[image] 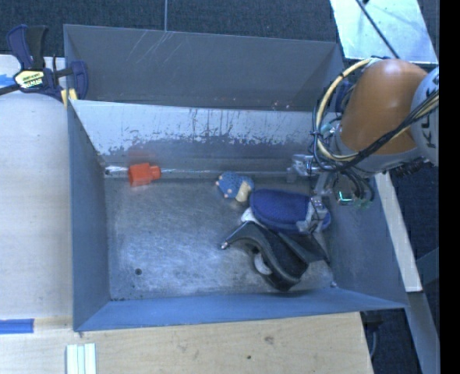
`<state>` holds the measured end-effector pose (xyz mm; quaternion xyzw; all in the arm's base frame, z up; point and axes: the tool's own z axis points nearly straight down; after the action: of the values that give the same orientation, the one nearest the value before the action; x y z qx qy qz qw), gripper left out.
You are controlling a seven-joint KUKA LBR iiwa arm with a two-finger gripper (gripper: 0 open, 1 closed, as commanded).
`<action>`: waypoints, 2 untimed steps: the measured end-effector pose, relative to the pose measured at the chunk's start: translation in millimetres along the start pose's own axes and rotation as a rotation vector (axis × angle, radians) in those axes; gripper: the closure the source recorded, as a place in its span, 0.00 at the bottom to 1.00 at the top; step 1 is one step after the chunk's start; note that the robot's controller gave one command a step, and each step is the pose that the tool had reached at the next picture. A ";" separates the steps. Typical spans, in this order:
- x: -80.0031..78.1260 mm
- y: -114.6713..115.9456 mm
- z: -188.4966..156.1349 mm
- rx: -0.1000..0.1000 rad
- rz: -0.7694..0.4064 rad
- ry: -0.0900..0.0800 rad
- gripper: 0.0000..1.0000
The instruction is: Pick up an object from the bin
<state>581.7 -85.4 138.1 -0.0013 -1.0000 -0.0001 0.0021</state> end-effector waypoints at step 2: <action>17.5 78.2 46.3 -0.001 0.070 -0.041 1.00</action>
Offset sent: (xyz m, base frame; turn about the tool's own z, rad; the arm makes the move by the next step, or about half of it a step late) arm -0.0337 0.0930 -0.0681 0.0747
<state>564.3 -7.1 91.9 -0.0362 -0.9992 -0.0007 -0.0182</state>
